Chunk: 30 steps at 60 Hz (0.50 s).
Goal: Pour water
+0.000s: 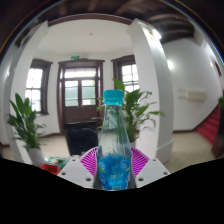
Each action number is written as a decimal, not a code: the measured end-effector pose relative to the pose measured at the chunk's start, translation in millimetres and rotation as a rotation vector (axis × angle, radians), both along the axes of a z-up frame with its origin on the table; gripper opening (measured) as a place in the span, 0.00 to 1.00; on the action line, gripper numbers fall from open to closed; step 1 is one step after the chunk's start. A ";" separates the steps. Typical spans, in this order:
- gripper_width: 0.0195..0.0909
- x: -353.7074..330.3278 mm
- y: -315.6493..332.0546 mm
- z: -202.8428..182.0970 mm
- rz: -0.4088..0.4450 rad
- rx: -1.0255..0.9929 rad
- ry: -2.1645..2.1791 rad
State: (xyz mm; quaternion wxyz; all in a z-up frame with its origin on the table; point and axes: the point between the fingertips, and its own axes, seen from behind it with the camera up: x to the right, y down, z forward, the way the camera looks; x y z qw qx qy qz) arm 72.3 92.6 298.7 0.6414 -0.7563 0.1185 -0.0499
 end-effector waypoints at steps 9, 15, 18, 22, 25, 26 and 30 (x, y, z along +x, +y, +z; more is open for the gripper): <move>0.33 82.2 4.9 -38.5 -0.112 -0.041 -0.134; 0.34 134.7 0.9 -85.4 -0.168 -0.099 -0.131; 0.34 157.0 1.9 -111.8 -0.190 -0.121 -0.114; 0.34 177.7 2.5 -145.9 -0.217 -0.150 -0.094; 0.34 195.6 5.7 -172.8 -0.239 -0.176 -0.093; 0.35 201.4 7.4 -181.8 -0.246 -0.186 -0.094; 0.35 207.9 4.6 -204.8 -0.254 -0.226 -0.099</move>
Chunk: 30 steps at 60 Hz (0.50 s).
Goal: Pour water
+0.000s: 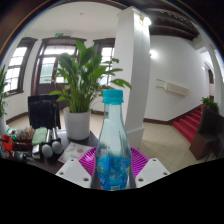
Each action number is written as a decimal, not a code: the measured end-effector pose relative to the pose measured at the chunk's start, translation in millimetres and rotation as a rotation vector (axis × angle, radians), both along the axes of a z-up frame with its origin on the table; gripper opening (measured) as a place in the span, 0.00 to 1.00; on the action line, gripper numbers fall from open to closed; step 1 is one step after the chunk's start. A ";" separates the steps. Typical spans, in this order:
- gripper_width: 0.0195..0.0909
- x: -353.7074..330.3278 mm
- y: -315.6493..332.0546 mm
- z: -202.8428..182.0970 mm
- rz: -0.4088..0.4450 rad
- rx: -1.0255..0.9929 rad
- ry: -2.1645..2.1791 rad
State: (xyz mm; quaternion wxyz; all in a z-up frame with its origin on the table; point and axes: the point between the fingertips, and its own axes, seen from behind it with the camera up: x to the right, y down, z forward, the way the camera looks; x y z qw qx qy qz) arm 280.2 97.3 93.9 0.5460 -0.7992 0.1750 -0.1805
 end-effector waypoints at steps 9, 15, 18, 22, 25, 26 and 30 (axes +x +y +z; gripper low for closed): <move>0.35 4.1 2.6 -54.4 0.018 -0.055 0.022; 0.36 3.8 1.3 -52.2 0.015 -0.010 0.023; 0.38 1.1 -1.3 -51.1 0.015 -0.012 0.024; 0.43 2.7 -1.6 -50.8 0.009 -0.008 0.024; 0.48 5.8 -1.7 -51.3 -0.008 0.004 0.036; 0.49 7.0 -2.5 -51.1 -0.016 0.010 0.040; 0.68 8.6 -9.0 -59.5 -0.041 -0.008 0.069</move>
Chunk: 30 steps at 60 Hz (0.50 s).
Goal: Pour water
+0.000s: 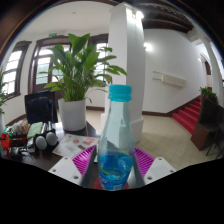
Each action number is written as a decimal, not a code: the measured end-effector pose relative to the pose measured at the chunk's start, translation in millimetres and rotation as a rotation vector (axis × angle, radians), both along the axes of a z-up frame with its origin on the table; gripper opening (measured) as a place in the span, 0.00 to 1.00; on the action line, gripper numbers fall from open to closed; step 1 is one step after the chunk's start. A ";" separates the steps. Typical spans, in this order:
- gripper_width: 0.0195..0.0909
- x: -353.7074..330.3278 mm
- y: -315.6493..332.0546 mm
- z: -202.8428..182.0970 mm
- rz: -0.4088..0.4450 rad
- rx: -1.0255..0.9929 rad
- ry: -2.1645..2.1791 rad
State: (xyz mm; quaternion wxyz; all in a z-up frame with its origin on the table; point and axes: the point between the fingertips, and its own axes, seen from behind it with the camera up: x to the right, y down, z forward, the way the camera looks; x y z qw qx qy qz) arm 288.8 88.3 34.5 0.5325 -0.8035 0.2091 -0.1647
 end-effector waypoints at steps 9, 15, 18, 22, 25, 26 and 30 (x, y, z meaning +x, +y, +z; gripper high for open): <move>0.79 -10.5 -21.3 -5.5 0.017 -0.005 0.043; 0.78 -29.0 -48.9 -1.1 0.020 0.009 0.089; 0.78 -42.5 -69.0 7.1 0.041 0.012 0.108; 0.78 -67.7 -90.3 13.7 0.076 0.021 0.124; 0.78 -85.9 -107.8 24.6 0.107 0.036 0.123; 0.78 -88.5 -115.1 30.7 0.116 0.039 0.126; 0.79 -113.1 -132.9 44.1 0.148 0.047 0.137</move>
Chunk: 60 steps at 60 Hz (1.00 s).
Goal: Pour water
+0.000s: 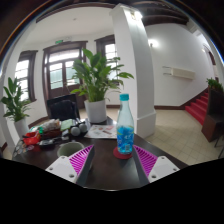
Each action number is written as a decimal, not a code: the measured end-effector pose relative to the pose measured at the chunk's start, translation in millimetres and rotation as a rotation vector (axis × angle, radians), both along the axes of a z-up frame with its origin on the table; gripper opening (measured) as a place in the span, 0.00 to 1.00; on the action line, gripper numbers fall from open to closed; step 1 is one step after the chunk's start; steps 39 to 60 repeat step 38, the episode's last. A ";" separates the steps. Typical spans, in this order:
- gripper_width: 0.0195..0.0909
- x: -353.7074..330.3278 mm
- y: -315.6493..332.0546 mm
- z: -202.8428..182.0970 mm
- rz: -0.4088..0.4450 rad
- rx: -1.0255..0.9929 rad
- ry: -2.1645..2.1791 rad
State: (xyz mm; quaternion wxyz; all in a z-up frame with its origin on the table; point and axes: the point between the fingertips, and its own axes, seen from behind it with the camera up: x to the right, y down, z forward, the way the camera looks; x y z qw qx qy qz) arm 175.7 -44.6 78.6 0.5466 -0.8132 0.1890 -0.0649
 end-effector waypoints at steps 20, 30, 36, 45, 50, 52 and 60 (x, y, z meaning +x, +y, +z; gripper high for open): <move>0.79 -104.0 -57.2 83.0 0.183 0.078 -0.052; 0.79 -156.7 -65.7 101.7 0.293 0.093 -0.077; 0.80 -182.4 -68.5 112.1 0.355 0.119 -0.083; 0.80 -190.5 -67.9 113.7 0.371 0.126 -0.088; 0.80 -190.5 -67.9 113.7 0.371 0.126 -0.088; 0.80 -190.5 -67.9 113.7 0.371 0.126 -0.088; 0.80 -190.5 -67.9 113.7 0.371 0.126 -0.088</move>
